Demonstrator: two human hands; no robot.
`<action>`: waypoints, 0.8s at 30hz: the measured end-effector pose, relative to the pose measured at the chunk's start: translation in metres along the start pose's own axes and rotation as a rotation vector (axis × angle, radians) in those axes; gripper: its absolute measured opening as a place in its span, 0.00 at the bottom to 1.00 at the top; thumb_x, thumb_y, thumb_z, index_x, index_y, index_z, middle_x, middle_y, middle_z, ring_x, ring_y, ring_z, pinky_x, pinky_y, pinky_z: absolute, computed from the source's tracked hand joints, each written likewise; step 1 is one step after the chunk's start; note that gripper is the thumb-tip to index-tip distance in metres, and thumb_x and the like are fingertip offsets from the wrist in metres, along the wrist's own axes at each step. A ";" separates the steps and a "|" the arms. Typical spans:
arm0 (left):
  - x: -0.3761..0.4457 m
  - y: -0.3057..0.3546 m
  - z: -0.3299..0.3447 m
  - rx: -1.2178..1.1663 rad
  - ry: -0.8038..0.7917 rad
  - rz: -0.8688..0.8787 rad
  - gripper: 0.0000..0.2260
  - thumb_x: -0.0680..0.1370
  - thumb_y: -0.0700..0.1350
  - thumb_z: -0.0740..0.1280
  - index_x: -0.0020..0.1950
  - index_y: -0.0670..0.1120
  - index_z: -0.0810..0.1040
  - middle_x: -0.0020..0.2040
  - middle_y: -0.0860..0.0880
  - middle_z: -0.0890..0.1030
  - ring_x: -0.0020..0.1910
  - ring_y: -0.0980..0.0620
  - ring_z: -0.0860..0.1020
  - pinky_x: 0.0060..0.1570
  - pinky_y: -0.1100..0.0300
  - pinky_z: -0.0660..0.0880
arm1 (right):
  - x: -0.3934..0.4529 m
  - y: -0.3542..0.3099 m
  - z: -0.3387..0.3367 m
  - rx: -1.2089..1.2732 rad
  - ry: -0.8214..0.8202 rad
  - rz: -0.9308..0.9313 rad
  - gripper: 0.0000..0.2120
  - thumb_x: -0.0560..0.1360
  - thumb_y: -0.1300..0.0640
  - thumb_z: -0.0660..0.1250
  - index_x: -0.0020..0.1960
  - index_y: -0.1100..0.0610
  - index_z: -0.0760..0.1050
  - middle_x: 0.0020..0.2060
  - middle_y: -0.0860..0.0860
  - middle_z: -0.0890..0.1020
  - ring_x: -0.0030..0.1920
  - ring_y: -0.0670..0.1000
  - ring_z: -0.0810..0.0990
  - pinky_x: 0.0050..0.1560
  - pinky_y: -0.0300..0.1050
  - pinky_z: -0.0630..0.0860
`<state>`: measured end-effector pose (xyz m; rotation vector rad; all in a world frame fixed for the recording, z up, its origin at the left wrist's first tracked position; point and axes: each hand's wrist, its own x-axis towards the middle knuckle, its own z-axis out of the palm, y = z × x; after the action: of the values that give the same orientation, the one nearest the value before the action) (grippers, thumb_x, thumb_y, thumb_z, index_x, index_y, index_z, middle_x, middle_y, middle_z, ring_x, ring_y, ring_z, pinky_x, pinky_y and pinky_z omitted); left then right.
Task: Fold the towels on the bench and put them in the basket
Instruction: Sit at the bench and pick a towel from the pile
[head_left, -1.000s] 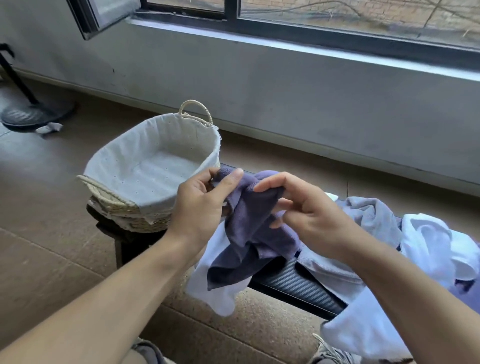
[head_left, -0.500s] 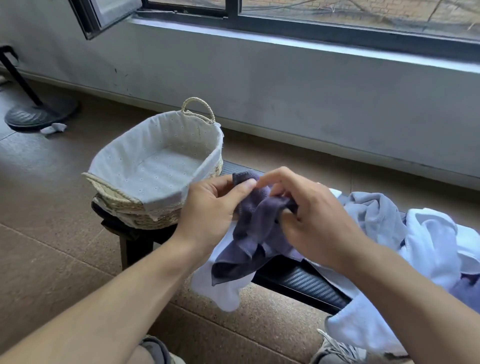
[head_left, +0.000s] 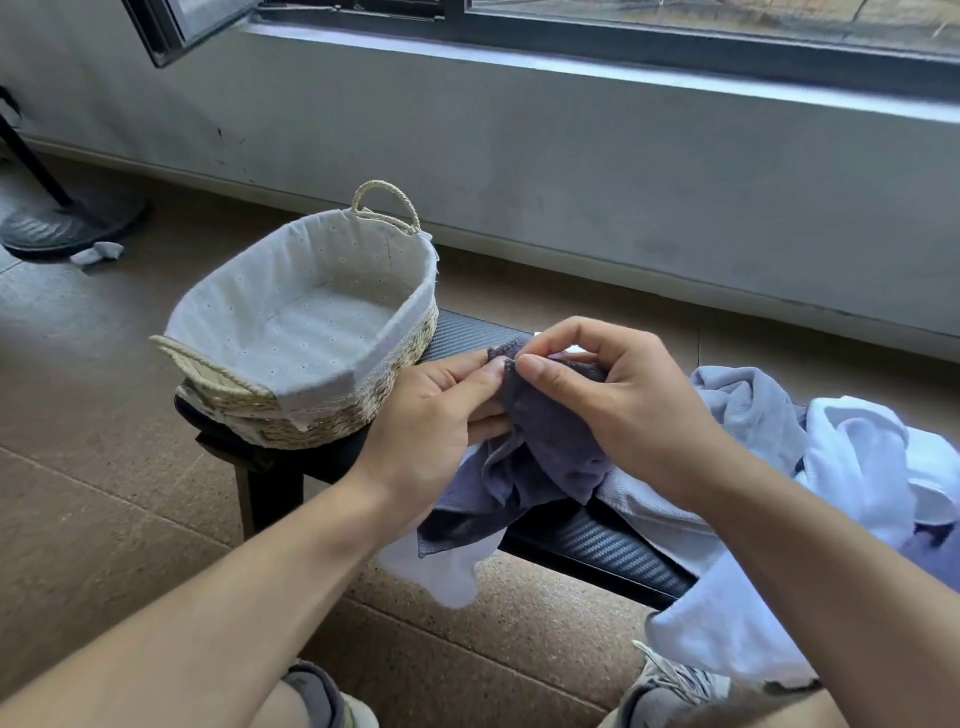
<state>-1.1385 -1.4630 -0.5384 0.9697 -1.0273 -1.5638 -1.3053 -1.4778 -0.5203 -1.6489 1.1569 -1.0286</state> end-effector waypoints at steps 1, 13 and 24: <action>0.000 0.000 0.000 -0.011 -0.005 -0.002 0.13 0.84 0.38 0.58 0.53 0.41 0.83 0.50 0.41 0.87 0.49 0.51 0.85 0.53 0.59 0.82 | 0.000 -0.001 -0.001 0.020 -0.003 0.015 0.03 0.76 0.55 0.74 0.45 0.54 0.82 0.38 0.53 0.86 0.40 0.47 0.83 0.47 0.50 0.80; -0.005 -0.002 0.002 0.072 -0.084 0.054 0.14 0.84 0.38 0.58 0.53 0.40 0.83 0.50 0.41 0.86 0.52 0.49 0.85 0.52 0.58 0.81 | -0.002 -0.002 0.002 -0.069 0.162 -0.027 0.04 0.74 0.54 0.77 0.41 0.50 0.83 0.38 0.43 0.86 0.42 0.41 0.83 0.47 0.35 0.77; -0.006 -0.003 0.001 0.138 -0.086 0.064 0.12 0.84 0.37 0.58 0.57 0.38 0.82 0.50 0.42 0.87 0.51 0.50 0.85 0.50 0.60 0.81 | -0.004 -0.006 0.003 -0.004 0.147 -0.039 0.03 0.72 0.56 0.78 0.41 0.51 0.85 0.36 0.44 0.86 0.39 0.39 0.83 0.44 0.31 0.76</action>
<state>-1.1394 -1.4568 -0.5398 0.9601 -1.2288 -1.5085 -1.3021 -1.4725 -0.5163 -1.6268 1.2264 -1.1898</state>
